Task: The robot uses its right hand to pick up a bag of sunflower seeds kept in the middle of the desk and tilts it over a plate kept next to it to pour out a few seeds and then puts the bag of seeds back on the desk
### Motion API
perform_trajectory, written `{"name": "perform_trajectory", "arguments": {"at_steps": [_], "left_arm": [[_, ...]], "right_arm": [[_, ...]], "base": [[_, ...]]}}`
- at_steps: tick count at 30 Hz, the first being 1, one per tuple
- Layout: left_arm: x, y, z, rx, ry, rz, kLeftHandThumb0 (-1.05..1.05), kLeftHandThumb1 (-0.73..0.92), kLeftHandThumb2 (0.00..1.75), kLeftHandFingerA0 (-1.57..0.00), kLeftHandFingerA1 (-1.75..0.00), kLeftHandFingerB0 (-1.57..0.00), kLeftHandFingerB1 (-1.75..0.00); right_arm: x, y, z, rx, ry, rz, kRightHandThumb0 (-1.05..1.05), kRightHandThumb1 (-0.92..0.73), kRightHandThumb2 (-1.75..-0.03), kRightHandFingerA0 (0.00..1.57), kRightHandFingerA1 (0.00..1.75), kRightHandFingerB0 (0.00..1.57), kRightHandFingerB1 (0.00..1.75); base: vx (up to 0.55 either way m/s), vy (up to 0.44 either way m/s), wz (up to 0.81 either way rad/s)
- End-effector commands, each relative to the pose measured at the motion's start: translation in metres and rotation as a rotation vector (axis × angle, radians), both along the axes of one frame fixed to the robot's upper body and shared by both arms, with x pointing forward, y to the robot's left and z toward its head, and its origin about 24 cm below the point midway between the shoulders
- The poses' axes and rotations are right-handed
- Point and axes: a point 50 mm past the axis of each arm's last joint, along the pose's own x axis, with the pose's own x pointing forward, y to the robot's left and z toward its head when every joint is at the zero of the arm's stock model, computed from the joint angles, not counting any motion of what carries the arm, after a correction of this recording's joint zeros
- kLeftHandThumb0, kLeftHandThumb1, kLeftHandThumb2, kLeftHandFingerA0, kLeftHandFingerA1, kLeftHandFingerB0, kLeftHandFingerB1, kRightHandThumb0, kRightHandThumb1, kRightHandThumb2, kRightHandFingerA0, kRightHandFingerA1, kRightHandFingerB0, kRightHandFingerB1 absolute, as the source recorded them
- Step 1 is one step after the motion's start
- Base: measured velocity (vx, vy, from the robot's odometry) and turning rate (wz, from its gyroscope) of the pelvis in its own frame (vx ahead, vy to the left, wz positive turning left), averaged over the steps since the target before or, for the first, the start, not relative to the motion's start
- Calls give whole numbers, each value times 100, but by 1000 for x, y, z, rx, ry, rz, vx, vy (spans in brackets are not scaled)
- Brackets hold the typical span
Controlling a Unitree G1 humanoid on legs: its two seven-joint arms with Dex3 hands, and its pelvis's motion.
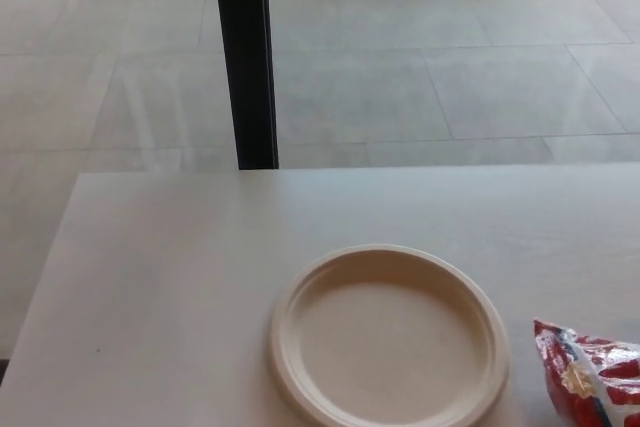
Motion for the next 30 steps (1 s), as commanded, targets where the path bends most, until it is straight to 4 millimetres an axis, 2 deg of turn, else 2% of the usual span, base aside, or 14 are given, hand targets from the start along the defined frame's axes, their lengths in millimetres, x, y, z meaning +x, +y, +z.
{"name": "perform_trajectory", "arguments": {"at_steps": [1,5,8,9,11,14,15,17,18,21,22,25,29,30], "left_arm": [[-6,0,2,9,-12,19,-82,63,114,-41,-71,-24,-59],[-5,0,1,4,-8,19,-81,63,114,-46,-74,-29,-62],[-5,-1,0,-6,-18,32,-81,85,73,-41,-72,-29,-58],[-5,-2,0,-4,-30,43,-83,86,77,-42,-73,-29,-59],[-5,-2,-1,2,-20,42,-85,68,119,-46,-73,-27,-61],[-5,-2,-1,-15,-37,64,-82,66,117,-43,-73,-23,-60],[-5,-2,-1,-14,-38,66,-83,86,80,-38,-70,-26,-57],[-6,-2,0,-15,-35,63,-84,70,121,-38,-70,-18,-58],[-6,-2,0,-9,-24,39,-84,88,78,-42,-71,-26,-57],[-8,-1,1,-2,-27,40,-83,64,118,-43,-73,-23,-60],[-8,-1,1,-1,-22,39,-84,85,78,-38,-70,-27,-57],[-7,-1,1,0,-15,39,-82,87,72,-37,-68,-27,-56],[-5,0,1,7,-20,36,-82,87,78,-43,-73,-27,-57],[-6,0,1,5,-22,34,-81,67,116,-45,-73,-25,-61]], "right_arm": [[34,21,46,-95,92,33,-62,-23,-144,136,148,115,121],[39,45,78,-92,56,93,-44,-43,-135,116,161,109,141],[37,52,82,-66,23,105,-35,-51,-122,105,175,91,142],[36,54,81,-59,24,105,-37,-58,-120,121,132,93,104],[31,56,77,-57,37,98,-31,-51,-110,97,171,89,113],[25,55,69,-76,64,83,-36,-48,-108,112,153,93,113],[24,55,68,-82,71,76,-28,-57,-103,92,171,81,135],[21,52,62,-101,92,50,-27,-61,-97,91,164,86,107],[20,46,59,-88,96,25,-26,-60,-105,90,173,79,135],[19,39,59,-84,87,1,-25,-63,-105,90,174,77,147],[20,38,62,-89,86,-11,-24,-66,-98,88,169,76,142],[21,36,68,-93,73,-33,-23,-65,-99,88,169,77,143],[28,33,75,-73,67,-108,-24,-70,-88,84,173,72,138],[28,34,75,-69,61,-108,-24,-67,-90,85,175,72,140]], "base": [[11,-14,12],[28,-24,13],[0,0,0],[0,0,0],[0,0,0],[0,0,0],[0,0,0],[0,0,0],[0,0,0],[2,-1,2],[0,0,0],[0,0,0],[0,0,0],[0,0,0]]}}
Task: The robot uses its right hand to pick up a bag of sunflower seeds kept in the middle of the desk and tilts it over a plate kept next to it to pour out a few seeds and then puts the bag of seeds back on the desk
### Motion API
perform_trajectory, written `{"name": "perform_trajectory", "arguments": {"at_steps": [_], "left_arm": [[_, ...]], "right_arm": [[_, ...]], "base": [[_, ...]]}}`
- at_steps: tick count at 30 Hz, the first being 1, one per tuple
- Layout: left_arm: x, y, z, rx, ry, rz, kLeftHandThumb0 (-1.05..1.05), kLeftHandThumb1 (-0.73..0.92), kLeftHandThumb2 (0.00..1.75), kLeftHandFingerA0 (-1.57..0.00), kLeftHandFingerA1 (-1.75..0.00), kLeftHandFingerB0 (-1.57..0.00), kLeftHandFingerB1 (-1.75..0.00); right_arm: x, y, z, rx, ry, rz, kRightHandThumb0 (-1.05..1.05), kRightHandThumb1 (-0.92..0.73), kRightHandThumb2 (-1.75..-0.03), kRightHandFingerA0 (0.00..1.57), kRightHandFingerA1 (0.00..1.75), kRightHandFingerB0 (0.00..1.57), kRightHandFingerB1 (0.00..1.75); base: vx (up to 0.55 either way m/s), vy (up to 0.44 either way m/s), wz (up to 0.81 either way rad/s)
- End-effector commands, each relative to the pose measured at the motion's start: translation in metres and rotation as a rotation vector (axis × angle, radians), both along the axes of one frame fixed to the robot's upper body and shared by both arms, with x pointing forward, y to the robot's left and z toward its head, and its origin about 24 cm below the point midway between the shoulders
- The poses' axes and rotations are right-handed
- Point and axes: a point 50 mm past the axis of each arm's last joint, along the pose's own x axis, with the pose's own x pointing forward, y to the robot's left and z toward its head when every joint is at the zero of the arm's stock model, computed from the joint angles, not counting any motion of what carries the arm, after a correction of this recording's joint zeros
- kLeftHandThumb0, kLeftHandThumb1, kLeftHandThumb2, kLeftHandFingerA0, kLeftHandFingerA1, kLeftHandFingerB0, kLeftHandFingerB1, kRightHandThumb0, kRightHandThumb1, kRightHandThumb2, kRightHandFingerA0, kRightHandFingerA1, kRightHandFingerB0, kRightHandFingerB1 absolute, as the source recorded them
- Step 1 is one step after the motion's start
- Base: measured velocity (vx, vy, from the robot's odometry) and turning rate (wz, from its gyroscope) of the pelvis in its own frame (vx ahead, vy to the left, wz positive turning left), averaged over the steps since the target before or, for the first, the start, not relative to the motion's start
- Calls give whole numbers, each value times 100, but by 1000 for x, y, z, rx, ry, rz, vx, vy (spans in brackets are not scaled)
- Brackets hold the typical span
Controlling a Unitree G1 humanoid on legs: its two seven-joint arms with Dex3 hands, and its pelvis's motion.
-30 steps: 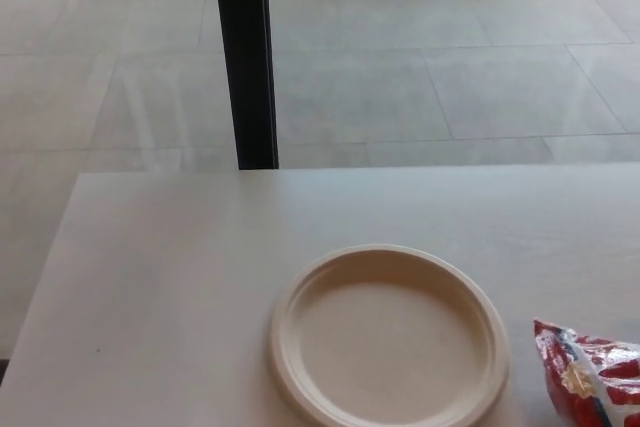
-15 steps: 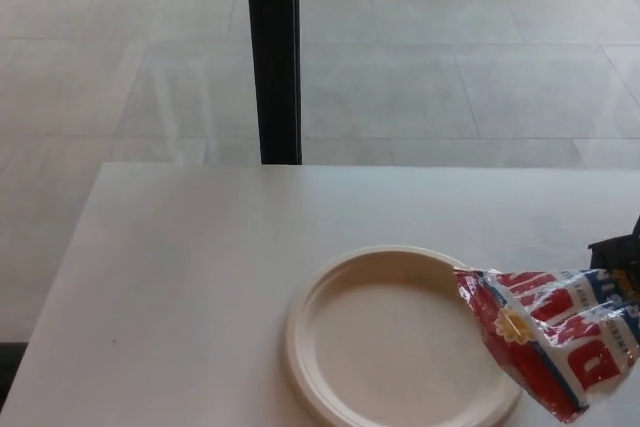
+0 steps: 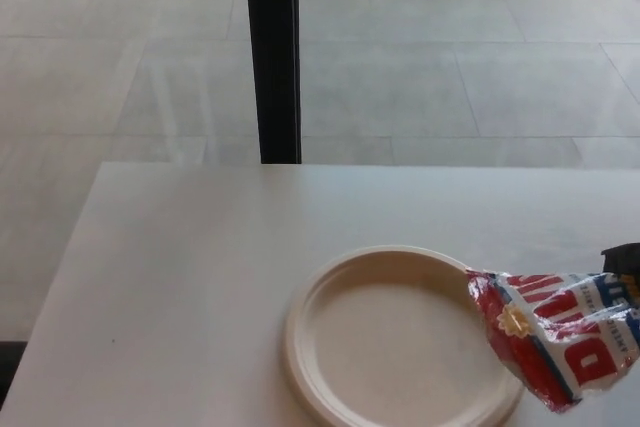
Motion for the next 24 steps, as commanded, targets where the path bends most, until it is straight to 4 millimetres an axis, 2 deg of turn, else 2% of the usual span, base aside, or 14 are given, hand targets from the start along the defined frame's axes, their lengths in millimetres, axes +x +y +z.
{"name": "perform_trajectory", "arguments": {"at_steps": [1,2,6,7,9,10,11,12,14,17,18,19,21,24], "left_arm": [[-2,3,3,19,-10,7,-79,88,79,-42,-72,-28,-58],[-3,3,3,20,-10,11,-77,66,117,-41,-72,-22,-59],[-5,3,4,6,-23,22,-80,87,78,-39,-73,-26,-58],[-4,3,4,17,-13,12,-80,65,118,-43,-73,-24,-61],[-4,4,4,6,-6,15,-85,70,121,-39,-71,-23,-59],[-3,4,4,7,-7,13,-85,70,121,-39,-71,-23,-59],[-3,4,4,6,-10,14,-81,87,78,-39,-72,-28,-58],[-3,5,5,7,-11,12,-84,68,119,-42,-72,-27,-61],[-3,5,5,12,-6,11,-84,85,79,-40,-72,-29,-59],[-3,5,5,5,-21,38,-84,83,79,-40,-72,-29,-59],[-3,6,5,6,-14,25,-88,67,119,-42,-72,-26,-61],[-3,6,5,4,-14,17,-85,85,78,-37,-70,-28,-58],[-2,6,5,8,-17,16,-84,67,119,-43,-73,-29,-62],[-1,7,5,8,-17,22,-84,67,118,-43,-73,-27,-61]], "right_arm": [[4,-16,13,-3,36,-160,-26,-65,-92,86,173,80,103],[5,-15,14,0,36,-168,-24,-66,-96,89,175,79,113],[7,-11,15,4,40,-183,-27,-67,-93,88,175,80,107],[8,-8,15,6,32,-181,-29,-69,-94,88,175,73,136],[10,-2,16,7,24,-170,-32,-67,-97,90,175,74,152],[10,-1,16,7,23,-167,-32,-67,-97,90,175,74,152],[10,1,17,10,22,-166,-33,-66,-99,90,175,75,150],[10,4,17,10,21,-158,-33,-67,-100,93,175,78,137],[11,10,19,-15,22,-140,-38,-64,-94,89,175,82,120],[12,19,23,-56,28,-127,-39,-65,-89,89,175,82,115],[14,22,26,-94,32,-124,-38,-66,-87,91,174,82,96],[15,24,28,-123,26,-113,-37,-57,-85,103,173,75,126],[19,27,32,-170,24,-117,-36,-65,-86,96,175,76,136],[24,32,39,-230,12,-123,-38,-68,-84,86,168,77,121]], "base": [[0,0,0],[0,0,0],[0,0,0],[0,0,0],[0,0,0],[0,0,0],[0,0,0],[0,0,0],[0,0,0],[0,0,0],[0,0,0],[0,0,0],[0,0,0],[0,0,0]]}}
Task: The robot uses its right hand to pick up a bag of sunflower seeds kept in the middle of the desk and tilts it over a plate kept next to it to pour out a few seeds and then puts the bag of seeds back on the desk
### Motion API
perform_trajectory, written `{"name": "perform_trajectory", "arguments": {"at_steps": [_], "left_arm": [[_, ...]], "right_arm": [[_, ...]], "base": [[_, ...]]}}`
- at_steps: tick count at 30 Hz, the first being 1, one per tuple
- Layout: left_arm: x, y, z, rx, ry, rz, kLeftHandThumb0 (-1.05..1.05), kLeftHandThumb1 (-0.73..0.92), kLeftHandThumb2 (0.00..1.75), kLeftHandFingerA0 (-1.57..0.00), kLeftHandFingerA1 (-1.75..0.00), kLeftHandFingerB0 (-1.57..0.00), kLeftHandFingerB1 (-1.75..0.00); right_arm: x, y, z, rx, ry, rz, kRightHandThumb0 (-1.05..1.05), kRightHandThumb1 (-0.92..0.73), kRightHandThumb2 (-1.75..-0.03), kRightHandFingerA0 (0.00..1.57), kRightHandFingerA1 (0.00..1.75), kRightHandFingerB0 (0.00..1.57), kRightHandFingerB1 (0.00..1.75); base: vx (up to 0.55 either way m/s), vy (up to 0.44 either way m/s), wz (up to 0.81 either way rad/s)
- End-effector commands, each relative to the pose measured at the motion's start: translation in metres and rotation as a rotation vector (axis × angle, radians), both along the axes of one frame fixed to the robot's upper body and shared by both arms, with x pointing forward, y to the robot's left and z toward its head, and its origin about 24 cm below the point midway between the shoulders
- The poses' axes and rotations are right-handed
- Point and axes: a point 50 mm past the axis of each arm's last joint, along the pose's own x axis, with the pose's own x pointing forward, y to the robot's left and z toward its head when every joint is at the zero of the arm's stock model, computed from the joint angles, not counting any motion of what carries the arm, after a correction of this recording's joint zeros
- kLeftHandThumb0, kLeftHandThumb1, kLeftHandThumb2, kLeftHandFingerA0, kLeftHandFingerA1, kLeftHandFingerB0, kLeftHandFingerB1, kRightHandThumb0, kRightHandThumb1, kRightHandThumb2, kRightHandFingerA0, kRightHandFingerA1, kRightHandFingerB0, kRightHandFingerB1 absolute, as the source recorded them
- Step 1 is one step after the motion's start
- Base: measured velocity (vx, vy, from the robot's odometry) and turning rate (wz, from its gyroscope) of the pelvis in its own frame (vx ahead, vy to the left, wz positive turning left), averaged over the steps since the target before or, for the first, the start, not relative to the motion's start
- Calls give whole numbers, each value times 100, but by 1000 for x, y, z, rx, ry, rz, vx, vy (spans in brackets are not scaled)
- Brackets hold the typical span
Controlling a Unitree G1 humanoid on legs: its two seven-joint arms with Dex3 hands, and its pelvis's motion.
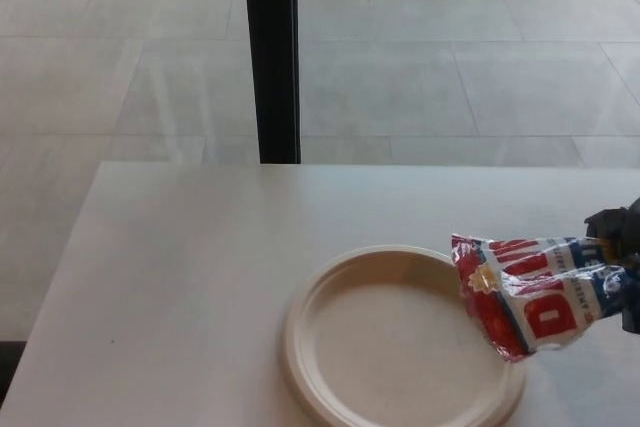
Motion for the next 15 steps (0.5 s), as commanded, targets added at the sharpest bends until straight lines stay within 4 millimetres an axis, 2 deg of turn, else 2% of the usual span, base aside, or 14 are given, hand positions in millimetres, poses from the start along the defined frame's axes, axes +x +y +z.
{"name": "perform_trajectory", "arguments": {"at_steps": [1,2,3,4,5,8,10,11,12,13,15], "left_arm": [[1,6,4,10,-5,3,-82,87,79,-39,-71,-28,-59],[2,6,5,14,-4,-9,-82,87,80,-41,-72,-30,-60],[2,6,5,18,-4,-14,-82,87,80,-41,-72,-30,-60],[2,6,5,16,-6,-16,-85,84,80,-39,-71,-28,-59],[2,7,5,13,-6,-17,-82,68,117,-43,-73,-28,-62],[2,7,5,15,1,-16,-83,67,118,-43,-73,-28,-62],[2,7,6,12,1,-10,-83,67,118,-43,-73,-28,-62],[2,7,6,15,-1,-16,-86,86,77,-40,-72,-29,-58],[2,7,6,16,-2,-18,-86,86,77,-40,-72,-29,-58],[2,7,6,15,-1,-12,-85,85,80,-38,-70,-28,-59],[2,7,5,9,-4,-4,-85,84,80,-37,-71,-28,-59]], "right_arm": [[8,1,15,-142,-3,-56,-38,-67,-86,86,169,78,117],[9,3,17,-163,4,-60,-39,-67,-86,85,163,76,100],[10,3,18,-178,11,-65,-39,-67,-86,85,163,76,100],[11,4,20,-193,21,-76,-42,-69,-82,83,149,68,75],[12,5,23,-220,39,-95,-43,-72,-77,83,137,65,67],[15,5,28,-252,47,-109,-45,-73,-76,84,137,66,66],[16,6,30,-276,56,-115,-45,-73,-76,84,137,66,66],[18,7,34,-300,49,-112,-45,-73,-75,88,131,68,67],[18,7,35,-303,49,-114,-45,-73,-75,88,131,68,67],[19,9,37,-304,49,-115,-45,-76,-73,84,112,66,64],[20,14,42,-308,48,-116,-44,-77,-72,83,111,64,63]], "base": [[0,0,0],[0,0,0],[0,0,0],[0,0,0],[0,0,0],[0,0,0],[0,0,0],[0,0,0],[0,0,0],[0,0,0],[0,0,0]]}}
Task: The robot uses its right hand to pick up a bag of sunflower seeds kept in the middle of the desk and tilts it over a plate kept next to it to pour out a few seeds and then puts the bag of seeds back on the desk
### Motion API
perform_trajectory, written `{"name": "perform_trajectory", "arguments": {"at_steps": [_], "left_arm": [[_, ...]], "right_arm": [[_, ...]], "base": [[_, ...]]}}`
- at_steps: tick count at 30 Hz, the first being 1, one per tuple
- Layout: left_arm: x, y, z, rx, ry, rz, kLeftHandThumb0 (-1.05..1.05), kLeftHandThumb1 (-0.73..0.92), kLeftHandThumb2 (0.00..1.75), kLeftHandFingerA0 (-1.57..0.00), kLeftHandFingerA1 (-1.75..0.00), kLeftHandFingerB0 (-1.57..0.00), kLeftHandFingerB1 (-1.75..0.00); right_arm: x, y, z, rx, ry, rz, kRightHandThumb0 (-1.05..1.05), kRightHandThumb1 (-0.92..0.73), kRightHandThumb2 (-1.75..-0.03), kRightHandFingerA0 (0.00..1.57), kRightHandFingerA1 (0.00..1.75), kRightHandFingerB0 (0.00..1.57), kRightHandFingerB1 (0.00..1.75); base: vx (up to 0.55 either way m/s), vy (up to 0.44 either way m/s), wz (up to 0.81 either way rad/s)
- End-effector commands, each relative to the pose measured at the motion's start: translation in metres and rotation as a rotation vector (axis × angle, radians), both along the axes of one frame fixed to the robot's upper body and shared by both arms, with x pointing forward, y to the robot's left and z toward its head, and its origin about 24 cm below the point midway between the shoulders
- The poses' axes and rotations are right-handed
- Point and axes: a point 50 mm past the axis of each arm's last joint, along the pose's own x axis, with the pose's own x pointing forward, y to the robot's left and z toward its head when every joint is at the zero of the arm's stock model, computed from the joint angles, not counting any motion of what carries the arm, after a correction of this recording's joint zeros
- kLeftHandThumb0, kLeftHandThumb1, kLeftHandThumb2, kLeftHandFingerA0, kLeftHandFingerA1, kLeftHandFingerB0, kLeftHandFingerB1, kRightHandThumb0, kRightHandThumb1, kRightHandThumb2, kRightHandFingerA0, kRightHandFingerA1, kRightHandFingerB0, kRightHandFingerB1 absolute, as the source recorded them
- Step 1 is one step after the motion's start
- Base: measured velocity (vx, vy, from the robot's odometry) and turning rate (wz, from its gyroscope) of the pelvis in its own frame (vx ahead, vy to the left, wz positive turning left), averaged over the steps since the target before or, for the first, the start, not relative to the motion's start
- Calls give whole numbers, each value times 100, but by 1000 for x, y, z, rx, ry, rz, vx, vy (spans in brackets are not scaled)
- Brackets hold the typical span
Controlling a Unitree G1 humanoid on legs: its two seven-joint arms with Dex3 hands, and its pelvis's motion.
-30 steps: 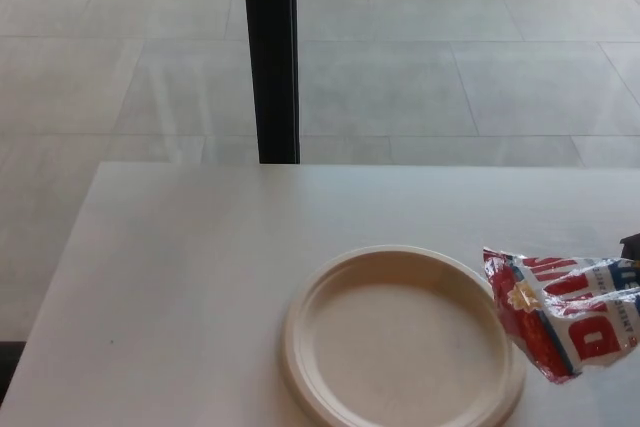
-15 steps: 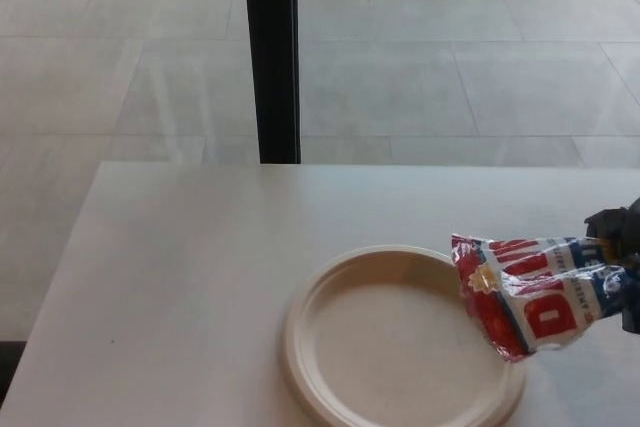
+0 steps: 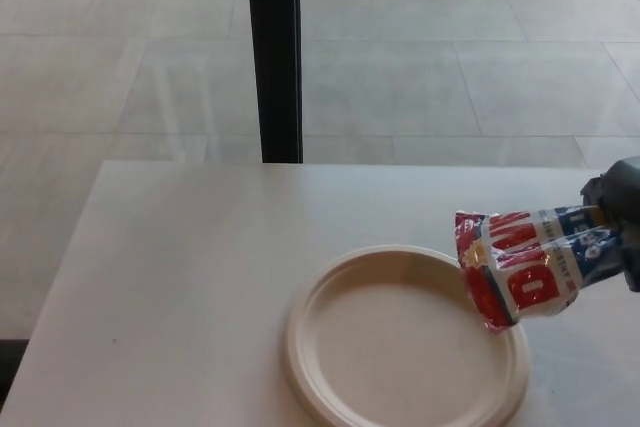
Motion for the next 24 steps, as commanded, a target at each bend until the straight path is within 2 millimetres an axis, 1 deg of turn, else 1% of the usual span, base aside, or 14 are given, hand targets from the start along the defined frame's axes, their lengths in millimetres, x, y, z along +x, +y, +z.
{"name": "perform_trajectory", "arguments": {"at_steps": [1,2,3,4,5,6,13,14,15,17,21,22,23,24], "left_arm": [[1,6,5,15,-4,-5,-84,85,79,-39,-72,-30,-60],[2,6,4,13,-5,-1,-84,68,119,-41,-72,-28,-62],[3,6,4,13,-5,-3,-84,68,119,-41,-72,-28,-62],[3,5,5,13,-15,-15,-83,84,82,-37,-71,-28,-60],[3,5,5,14,-24,-5,-83,67,121,-37,-71,-21,-59],[3,5,5,18,-15,-3,-85,85,82,-38,-71,-28,-59],[4,6,5,10,-23,16,-81,86,80,-38,-73,-29,-61],[4,6,5,10,-27,8,-83,64,119,-40,-73,-24,-61],[4,6,5,10,-25,6,-83,85,81,-37,-72,-28,-60],[5,7,5,12,-22,4,-84,83,82,-37,-71,-27,-60],[4,7,6,13,-26,4,-83,84,80,-39,-73,-27,-59],[4,7,6,15,-24,1,-87,65,117,-44,-74,-25,-61],[4,7,6,14,-24,6,-84,85,80,-37,-71,-27,-59],[4,7,6,13,-24,9,-84,85,80,-37,-71,-27,-59]], "right_arm": [[2,0,14,-68,10,-57,-44,-76,-75,83,114,63,62],[2,2,14,-68,11,-56,-45,-75,-75,84,131,63,63],[2,1,15,-69,11,-60,-45,-75,-75,84,131,63,63],[2,7,14,-67,11,-51,-45,-76,-76,85,139,64,66],[1,12,15,-76,8,-20,-46,-75,-78,87,138,64,68],[1,14,14,-73,11,-12,-45,-73,-78,88,135,69,71],[-1,28,15,-105,3,32,-45,-73,-75,91,148,72,70],[-2,30,16,-104,1,36,-45,-75,-74,89,146,70,69],[-3,32,16,-109,-3,49,-46,-79,-69,86,134,64,62],[-4,34,16,-115,-10,65,-46,-79,-72,84,145,63,63],[-6,37,16,-148,-8,80,-45,-78,-71,83,141,65,66],[-5,36,16,-180,-6,72,-45,-81,-71,82,144,65,63],[-4,36,16,-189,-8,73,-45,-81,-71,83,146,66,65],[-4,36,16,-192,-9,74,-45,-81,-71,83,146,66,65]], "base": [[0,0,0],[0,0,0],[0,0,0],[0,0,0],[0,0,0],[0,0,0],[0,0,0],[0,0,0],[0,0,0],[0,0,0],[0,0,0],[0,0,0],[0,0,0],[0,0,0]]}}
